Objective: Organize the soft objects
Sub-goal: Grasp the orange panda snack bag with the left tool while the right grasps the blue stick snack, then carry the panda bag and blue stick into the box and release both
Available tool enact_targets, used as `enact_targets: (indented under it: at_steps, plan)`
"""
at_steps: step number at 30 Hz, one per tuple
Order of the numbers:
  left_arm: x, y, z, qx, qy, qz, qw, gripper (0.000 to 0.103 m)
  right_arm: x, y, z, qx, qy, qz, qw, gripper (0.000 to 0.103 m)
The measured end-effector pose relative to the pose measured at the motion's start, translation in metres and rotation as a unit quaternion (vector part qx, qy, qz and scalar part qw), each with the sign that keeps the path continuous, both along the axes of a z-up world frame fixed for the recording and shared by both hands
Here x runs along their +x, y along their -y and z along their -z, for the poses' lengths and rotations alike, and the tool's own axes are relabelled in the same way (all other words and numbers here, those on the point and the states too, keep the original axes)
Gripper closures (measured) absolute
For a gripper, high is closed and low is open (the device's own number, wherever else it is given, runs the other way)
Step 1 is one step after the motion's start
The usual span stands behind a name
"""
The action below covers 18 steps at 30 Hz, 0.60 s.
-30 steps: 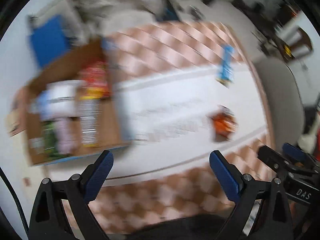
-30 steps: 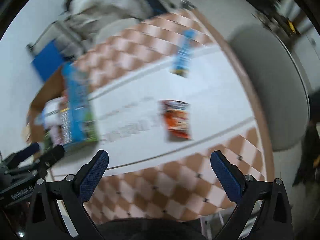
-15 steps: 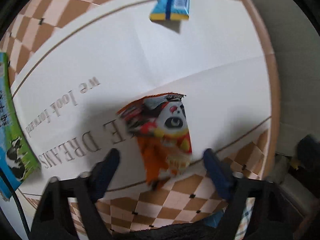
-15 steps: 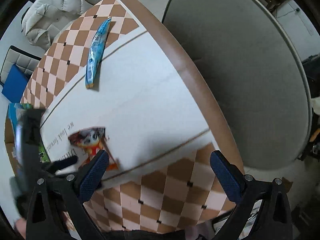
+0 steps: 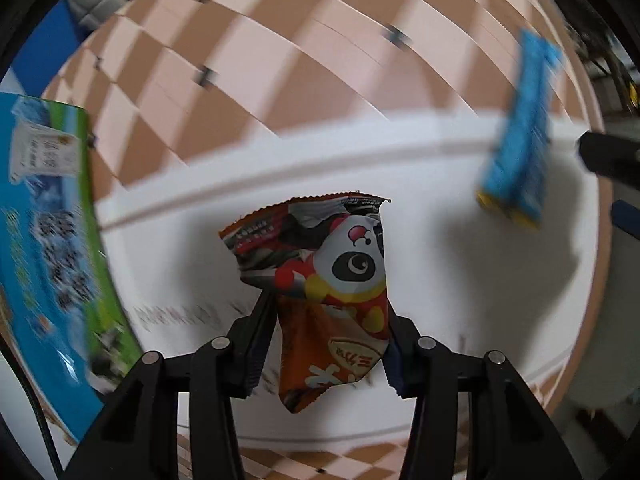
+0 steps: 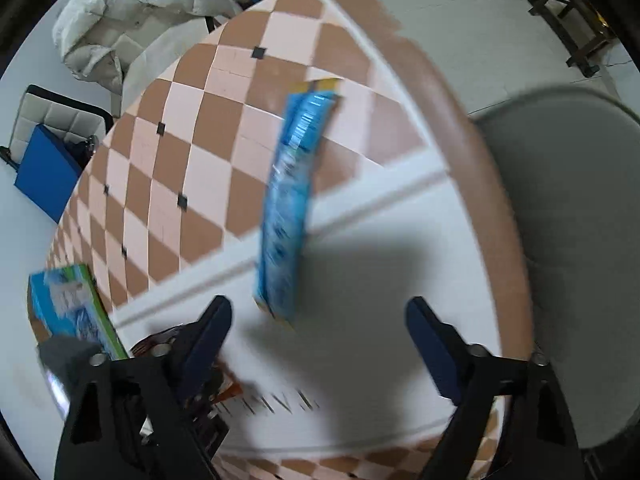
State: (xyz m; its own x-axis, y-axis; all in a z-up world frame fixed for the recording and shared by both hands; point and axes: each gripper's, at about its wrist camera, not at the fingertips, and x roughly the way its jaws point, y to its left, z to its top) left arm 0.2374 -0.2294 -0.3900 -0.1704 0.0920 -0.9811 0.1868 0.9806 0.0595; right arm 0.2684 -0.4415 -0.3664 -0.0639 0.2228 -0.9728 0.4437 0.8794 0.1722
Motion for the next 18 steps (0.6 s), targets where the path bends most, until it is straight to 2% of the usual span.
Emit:
enact_targets:
  at_steps: [4, 7, 8, 9, 15, 18]
  plan:
    - [0.022, -0.01, -0.003, 0.01, 0.012, -0.015, 0.9998, 0.058, 0.035, -0.017, 0.03, -0.004, -0.03, -0.011, 0.999, 0.031]
    - [0.033, -0.012, -0.004, 0.014, 0.018, -0.019, 0.9996, 0.058, 0.048, -0.03, 0.044, -0.015, -0.049, -0.024, 0.998, 0.051]
    - [0.034, -0.011, -0.005, 0.015, 0.021, -0.018, 0.9995, 0.058, 0.05, -0.033, 0.047, -0.022, -0.054, -0.026, 0.998, 0.064]
    - [0.037, -0.01, -0.006, 0.015, 0.022, -0.017, 0.9995, 0.058, 0.051, -0.036, 0.048, -0.035, -0.058, -0.03, 0.997, 0.069]
    - [0.041, -0.019, -0.018, 0.001, 0.024, -0.017, 0.9996, 0.058, 0.052, -0.051, 0.039, -0.059, -0.045, -0.056, 0.996, 0.086]
    - [0.033, -0.03, -0.03, -0.016, 0.024, -0.02, 0.9994, 0.061, 0.043, -0.06, 0.027, -0.048, -0.035, -0.069, 0.996, 0.087]
